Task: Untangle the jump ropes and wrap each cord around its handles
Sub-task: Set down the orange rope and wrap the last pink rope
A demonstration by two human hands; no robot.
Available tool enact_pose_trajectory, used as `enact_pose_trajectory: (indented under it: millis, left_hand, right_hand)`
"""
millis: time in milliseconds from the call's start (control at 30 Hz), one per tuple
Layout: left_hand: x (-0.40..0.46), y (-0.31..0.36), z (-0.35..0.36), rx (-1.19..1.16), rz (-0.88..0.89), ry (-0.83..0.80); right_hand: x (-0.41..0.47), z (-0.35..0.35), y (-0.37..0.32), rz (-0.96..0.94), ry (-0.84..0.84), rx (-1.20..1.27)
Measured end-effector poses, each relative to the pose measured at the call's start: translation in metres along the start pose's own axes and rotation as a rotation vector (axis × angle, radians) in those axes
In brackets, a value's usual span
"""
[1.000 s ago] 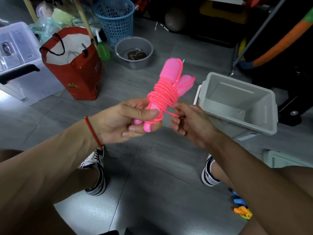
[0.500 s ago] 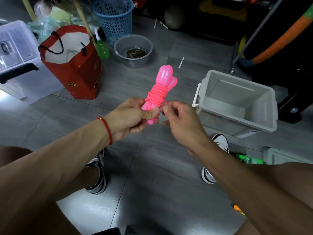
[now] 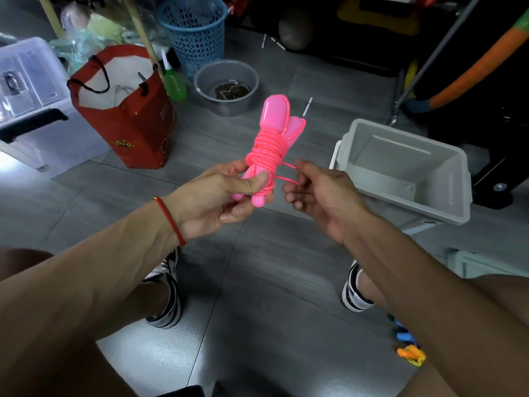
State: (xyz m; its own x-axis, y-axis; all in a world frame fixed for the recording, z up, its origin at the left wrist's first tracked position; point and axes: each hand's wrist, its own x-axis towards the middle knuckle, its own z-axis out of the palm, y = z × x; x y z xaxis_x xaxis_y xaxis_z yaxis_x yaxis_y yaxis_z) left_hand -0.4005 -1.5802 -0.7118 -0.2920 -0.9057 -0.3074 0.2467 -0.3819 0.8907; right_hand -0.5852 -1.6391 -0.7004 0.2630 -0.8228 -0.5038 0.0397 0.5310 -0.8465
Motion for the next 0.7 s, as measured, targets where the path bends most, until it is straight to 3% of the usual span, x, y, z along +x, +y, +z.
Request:
enact_pose_trajectory:
  millis: [267,467,700]
  left_hand:
    - [0.001,0.004,0.002,-0.063,0.048,-0.041]
    - [-0.003,0.007,0.002,-0.250,0.070,-0.377]
    - [-0.003,0.012,0.007,-0.201,0.120,-0.447]
  right_hand:
    - [0.005,0.000,0.006,0.152,-0.076,0.132]
    - [0.014,0.001,0.006,0.270,-0.123,0.209]
    - [0.013,0.003,-0.001,0.281,-0.121,0.216]
